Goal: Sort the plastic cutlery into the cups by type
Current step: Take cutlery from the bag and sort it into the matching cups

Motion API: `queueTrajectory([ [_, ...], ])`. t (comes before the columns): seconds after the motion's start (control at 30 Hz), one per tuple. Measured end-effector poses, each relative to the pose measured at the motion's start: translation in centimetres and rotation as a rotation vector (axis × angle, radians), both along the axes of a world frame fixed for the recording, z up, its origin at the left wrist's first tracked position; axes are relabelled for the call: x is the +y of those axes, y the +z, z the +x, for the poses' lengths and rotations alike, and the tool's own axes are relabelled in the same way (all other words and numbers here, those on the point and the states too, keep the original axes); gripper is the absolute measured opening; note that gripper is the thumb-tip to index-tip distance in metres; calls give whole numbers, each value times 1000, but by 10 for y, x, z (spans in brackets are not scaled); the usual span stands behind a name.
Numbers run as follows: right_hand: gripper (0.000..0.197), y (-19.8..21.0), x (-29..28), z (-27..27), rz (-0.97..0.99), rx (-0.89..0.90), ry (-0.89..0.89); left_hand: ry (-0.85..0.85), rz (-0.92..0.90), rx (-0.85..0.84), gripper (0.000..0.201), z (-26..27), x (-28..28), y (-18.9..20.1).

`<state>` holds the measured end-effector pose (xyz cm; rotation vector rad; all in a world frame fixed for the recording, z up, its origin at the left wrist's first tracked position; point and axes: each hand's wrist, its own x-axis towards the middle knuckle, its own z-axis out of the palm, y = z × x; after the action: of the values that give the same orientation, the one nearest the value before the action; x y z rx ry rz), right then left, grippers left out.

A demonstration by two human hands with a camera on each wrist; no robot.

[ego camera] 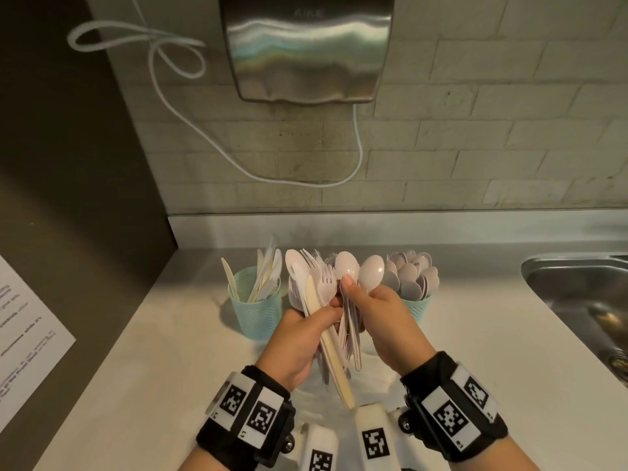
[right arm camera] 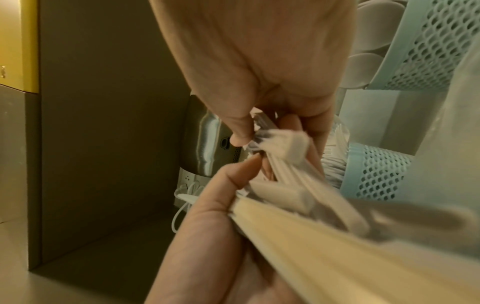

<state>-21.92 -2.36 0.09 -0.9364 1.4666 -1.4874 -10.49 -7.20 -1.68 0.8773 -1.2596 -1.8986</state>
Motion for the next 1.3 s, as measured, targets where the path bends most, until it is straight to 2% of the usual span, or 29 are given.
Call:
queueTrajectory([
  [0.17, 20, -7, -2, -2, -16, 119, -59, -2, -51, -38, 21, -2, 4, -3],
  [0.4, 13, -16, -4, -2, -94, 264, -291, 97, -176, -140, 13, -6, 6, -5],
  [0.6, 10, -14, -7, -1, -88, 284, -317, 104, -174, -138, 16, -7, 5, -3],
  [0.67, 6, -10, -7, -1, -98, 232, -295, 94, -146, -153, 15, -7, 5, -3],
  [0.77, 10, 1, -3, -3, -148, 142, -295, 54, -118, -157, 20, -5, 4, -4],
  [0.87, 12, 10, 2, -7, -205, 140, -327, 15, -94, -139, 23, -4, 6, -4],
  [1.0, 18, 22, 9, 0, -215, 15, -192, -9, -80, -92, 21, -5, 8, -4],
  [1.13, 10, 23, 8, 5, -163, -16, -174, -29, -235, -163, 22, -5, 9, -4],
  [1.3, 13, 24, 9, 5, -90, -32, -115, -82, -346, -230, 35, -3, 6, -6],
])
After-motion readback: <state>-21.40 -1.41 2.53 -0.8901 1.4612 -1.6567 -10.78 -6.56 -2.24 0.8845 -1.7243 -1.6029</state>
